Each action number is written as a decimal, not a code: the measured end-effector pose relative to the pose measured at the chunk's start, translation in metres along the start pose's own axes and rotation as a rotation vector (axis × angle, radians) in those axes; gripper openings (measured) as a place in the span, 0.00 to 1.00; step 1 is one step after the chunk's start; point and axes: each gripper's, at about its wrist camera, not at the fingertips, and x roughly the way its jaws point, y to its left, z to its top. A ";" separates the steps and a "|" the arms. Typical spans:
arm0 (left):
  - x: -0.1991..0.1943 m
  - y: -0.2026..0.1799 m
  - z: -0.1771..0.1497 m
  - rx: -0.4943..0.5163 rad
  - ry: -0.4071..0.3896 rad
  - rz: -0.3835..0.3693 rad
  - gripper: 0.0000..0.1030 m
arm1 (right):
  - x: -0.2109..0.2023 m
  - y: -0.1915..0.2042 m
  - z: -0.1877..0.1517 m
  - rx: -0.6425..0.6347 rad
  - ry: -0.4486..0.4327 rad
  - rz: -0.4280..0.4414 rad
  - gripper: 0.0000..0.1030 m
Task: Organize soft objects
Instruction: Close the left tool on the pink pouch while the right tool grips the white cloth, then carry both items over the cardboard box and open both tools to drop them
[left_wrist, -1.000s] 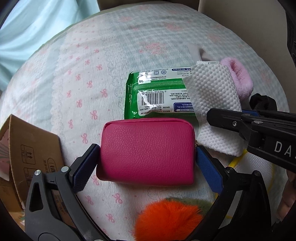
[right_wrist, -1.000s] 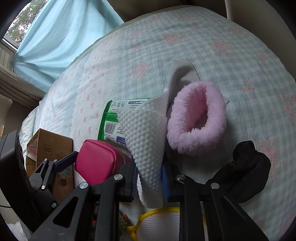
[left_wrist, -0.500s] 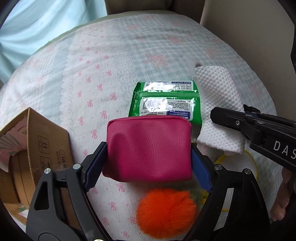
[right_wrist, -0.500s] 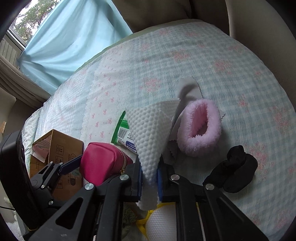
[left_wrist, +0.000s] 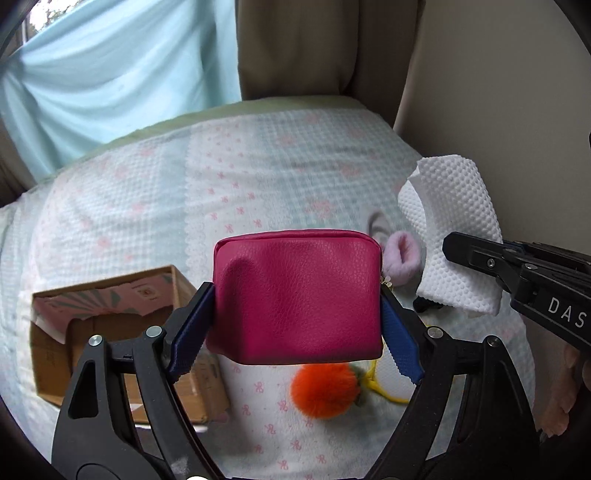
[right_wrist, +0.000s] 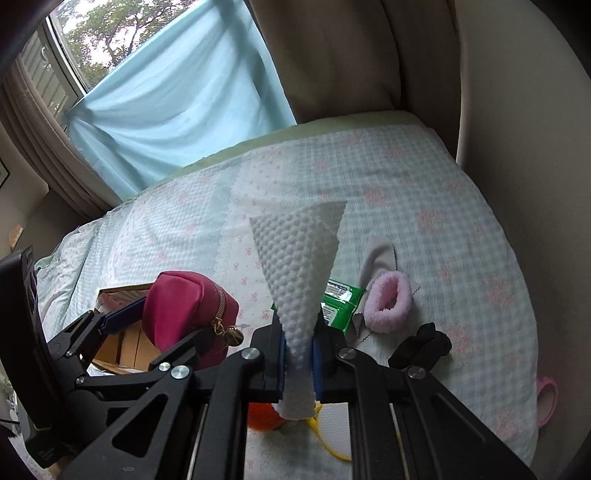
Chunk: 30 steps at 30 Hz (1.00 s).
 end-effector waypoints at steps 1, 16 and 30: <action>-0.015 0.004 0.005 -0.005 -0.016 0.007 0.80 | -0.011 0.009 0.004 -0.014 -0.008 0.001 0.10; -0.167 0.146 0.024 -0.096 -0.118 0.168 0.80 | -0.045 0.186 0.026 -0.185 0.013 0.096 0.10; -0.099 0.301 -0.023 -0.071 0.138 0.098 0.80 | 0.070 0.293 -0.011 -0.076 0.224 -0.028 0.10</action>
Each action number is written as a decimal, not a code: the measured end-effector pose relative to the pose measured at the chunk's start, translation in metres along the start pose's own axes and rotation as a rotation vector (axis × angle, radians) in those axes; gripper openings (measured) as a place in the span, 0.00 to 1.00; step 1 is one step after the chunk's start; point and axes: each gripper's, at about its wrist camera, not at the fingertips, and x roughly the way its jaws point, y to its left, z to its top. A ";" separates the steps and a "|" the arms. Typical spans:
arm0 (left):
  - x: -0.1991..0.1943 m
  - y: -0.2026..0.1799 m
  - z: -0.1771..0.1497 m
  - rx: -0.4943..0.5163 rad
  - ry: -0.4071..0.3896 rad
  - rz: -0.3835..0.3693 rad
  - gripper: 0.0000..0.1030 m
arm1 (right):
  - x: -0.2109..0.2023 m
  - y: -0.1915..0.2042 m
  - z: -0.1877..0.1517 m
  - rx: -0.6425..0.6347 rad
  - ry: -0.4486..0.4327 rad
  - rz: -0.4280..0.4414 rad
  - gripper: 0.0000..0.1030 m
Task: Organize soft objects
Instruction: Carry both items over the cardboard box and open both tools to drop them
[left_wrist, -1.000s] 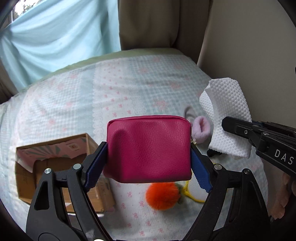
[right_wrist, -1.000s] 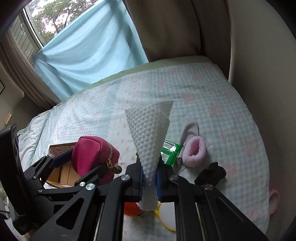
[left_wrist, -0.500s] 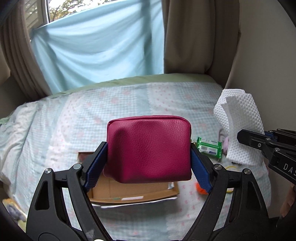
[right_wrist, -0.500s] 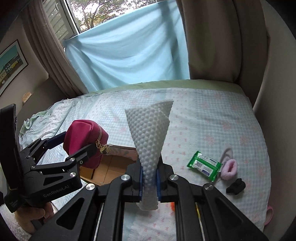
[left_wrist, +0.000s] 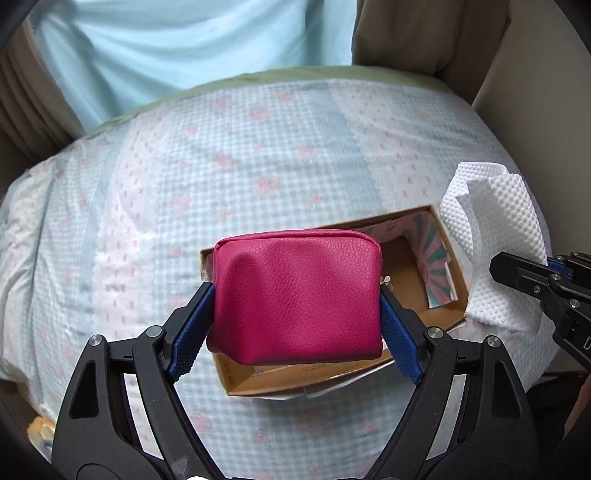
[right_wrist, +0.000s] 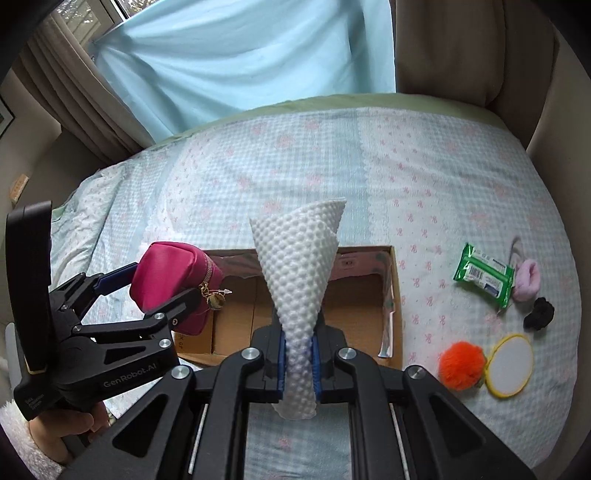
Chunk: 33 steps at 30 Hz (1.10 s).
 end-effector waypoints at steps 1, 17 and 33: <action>0.012 0.006 0.000 0.001 0.032 -0.013 0.80 | 0.010 0.002 0.000 0.008 0.022 -0.010 0.10; 0.148 0.000 -0.014 0.153 0.310 -0.098 0.80 | 0.136 -0.026 0.010 0.114 0.290 -0.055 0.10; 0.147 -0.014 -0.022 0.246 0.317 -0.130 1.00 | 0.157 -0.045 -0.001 0.191 0.303 -0.053 1.00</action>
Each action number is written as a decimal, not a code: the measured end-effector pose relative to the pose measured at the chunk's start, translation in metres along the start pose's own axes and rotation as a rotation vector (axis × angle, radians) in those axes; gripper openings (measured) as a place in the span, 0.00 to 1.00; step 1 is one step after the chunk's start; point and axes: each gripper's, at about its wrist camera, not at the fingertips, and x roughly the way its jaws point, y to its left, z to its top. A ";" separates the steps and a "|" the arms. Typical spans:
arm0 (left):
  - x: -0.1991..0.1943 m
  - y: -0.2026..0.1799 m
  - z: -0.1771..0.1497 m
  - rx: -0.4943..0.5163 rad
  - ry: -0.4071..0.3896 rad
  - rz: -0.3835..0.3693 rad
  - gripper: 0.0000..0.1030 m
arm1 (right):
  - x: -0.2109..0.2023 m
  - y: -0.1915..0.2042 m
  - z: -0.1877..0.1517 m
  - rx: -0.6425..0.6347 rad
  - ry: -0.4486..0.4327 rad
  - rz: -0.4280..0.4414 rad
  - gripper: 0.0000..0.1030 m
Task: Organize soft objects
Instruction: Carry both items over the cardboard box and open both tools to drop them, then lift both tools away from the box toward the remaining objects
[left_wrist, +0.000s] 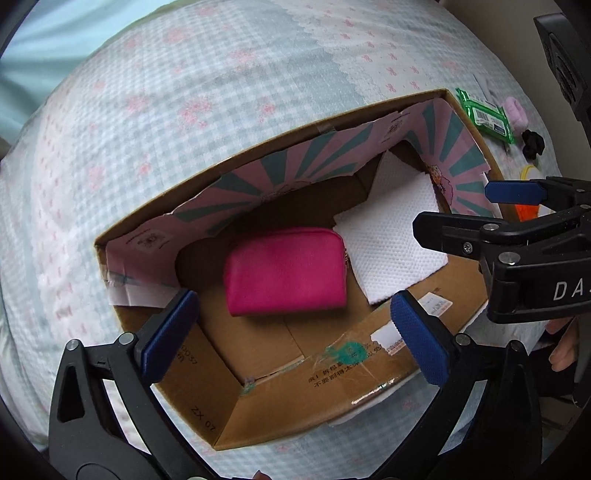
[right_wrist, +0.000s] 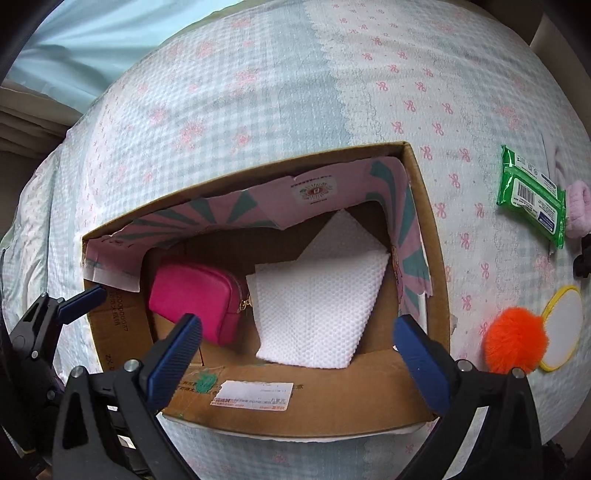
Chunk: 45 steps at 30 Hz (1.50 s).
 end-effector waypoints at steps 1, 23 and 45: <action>-0.001 0.001 -0.002 -0.011 0.000 -0.005 1.00 | -0.001 0.002 -0.002 -0.007 -0.003 0.000 1.00; -0.131 -0.002 -0.054 -0.129 -0.209 0.081 1.00 | -0.144 0.042 -0.066 -0.141 -0.240 -0.059 1.00; -0.256 -0.096 -0.069 -0.138 -0.466 0.058 1.00 | -0.313 -0.081 -0.152 -0.049 -0.491 -0.223 1.00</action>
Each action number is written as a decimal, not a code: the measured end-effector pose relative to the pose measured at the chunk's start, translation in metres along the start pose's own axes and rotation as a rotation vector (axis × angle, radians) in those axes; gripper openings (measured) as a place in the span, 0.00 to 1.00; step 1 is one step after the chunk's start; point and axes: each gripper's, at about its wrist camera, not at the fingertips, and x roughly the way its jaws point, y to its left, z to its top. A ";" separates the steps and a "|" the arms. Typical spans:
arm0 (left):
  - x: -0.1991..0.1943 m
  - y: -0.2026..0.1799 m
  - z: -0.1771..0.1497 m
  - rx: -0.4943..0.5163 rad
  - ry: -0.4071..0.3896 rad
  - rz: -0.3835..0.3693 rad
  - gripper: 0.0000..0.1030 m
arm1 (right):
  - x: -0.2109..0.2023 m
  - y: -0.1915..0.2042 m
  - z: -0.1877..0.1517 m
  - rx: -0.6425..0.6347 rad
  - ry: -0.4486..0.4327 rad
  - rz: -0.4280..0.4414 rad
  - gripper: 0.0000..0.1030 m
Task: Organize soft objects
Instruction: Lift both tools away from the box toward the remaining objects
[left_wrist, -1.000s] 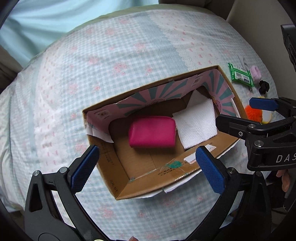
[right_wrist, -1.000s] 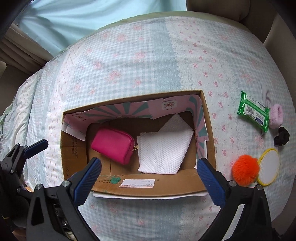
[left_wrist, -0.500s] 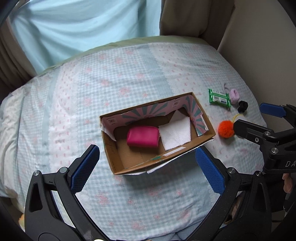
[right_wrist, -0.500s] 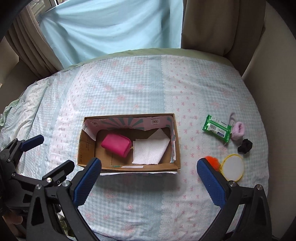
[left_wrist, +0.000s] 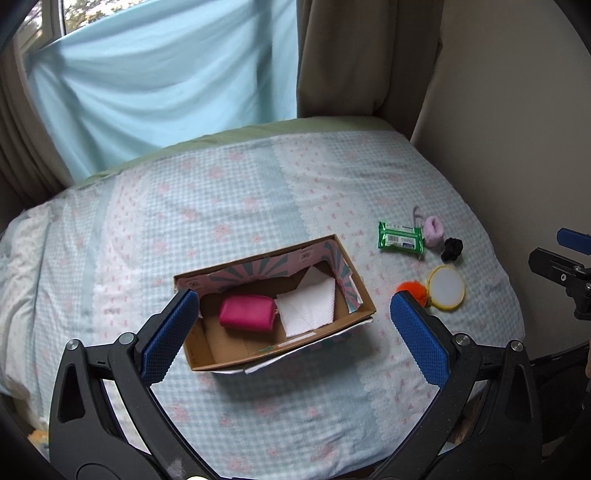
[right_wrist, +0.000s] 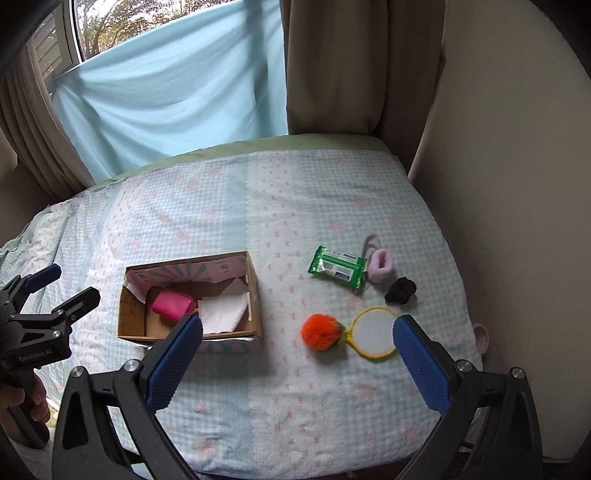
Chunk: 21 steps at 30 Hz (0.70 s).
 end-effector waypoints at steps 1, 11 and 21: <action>0.000 -0.008 0.001 -0.002 -0.005 0.005 1.00 | 0.000 -0.012 0.001 -0.007 -0.009 -0.002 1.00; 0.018 -0.095 0.008 -0.164 0.014 0.090 1.00 | 0.030 -0.109 0.026 -0.151 -0.079 0.094 1.00; 0.060 -0.154 -0.001 -0.327 0.090 0.103 1.00 | 0.090 -0.154 0.050 -0.262 -0.067 0.153 1.00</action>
